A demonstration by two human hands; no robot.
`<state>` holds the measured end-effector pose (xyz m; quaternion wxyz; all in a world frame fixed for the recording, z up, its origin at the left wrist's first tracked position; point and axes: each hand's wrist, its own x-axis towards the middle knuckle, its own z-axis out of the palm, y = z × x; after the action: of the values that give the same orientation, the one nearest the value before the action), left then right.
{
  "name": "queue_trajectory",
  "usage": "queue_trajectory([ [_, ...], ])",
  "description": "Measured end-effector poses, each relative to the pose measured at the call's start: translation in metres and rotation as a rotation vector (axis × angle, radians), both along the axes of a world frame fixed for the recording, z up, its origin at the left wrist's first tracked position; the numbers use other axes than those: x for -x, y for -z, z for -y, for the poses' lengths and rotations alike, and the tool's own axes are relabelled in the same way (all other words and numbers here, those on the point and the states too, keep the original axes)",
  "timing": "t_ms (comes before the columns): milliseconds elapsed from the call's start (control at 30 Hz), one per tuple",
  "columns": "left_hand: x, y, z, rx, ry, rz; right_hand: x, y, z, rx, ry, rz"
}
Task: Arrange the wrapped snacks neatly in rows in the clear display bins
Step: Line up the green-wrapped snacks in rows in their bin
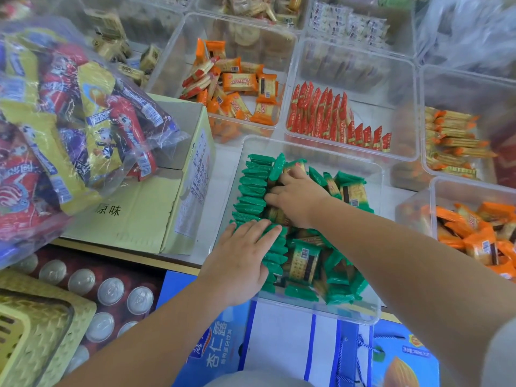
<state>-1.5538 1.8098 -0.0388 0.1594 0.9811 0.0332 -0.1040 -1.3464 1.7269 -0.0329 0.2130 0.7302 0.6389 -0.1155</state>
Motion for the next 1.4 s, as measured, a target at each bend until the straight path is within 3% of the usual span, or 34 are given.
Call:
queue_trajectory([
  [200, 0.001, 0.0, 0.0, -0.003, 0.006, 0.006, 0.001, -0.001, -0.006, 0.003, -0.016, 0.086],
  [600, 0.0, -0.001, 0.0, -0.044, 0.027, -0.041, -0.006, -0.033, -0.007, -0.069, 0.106, 0.063],
  [1167, -0.003, -0.005, 0.0, -0.078, 0.059, -0.112, 0.005, -0.04, 0.031, -0.292, 0.334, -0.232],
  [1400, -0.002, -0.004, -0.001, -0.065, 0.056, -0.121, 0.016, -0.038, 0.033, -0.198, 0.309, -0.102],
])
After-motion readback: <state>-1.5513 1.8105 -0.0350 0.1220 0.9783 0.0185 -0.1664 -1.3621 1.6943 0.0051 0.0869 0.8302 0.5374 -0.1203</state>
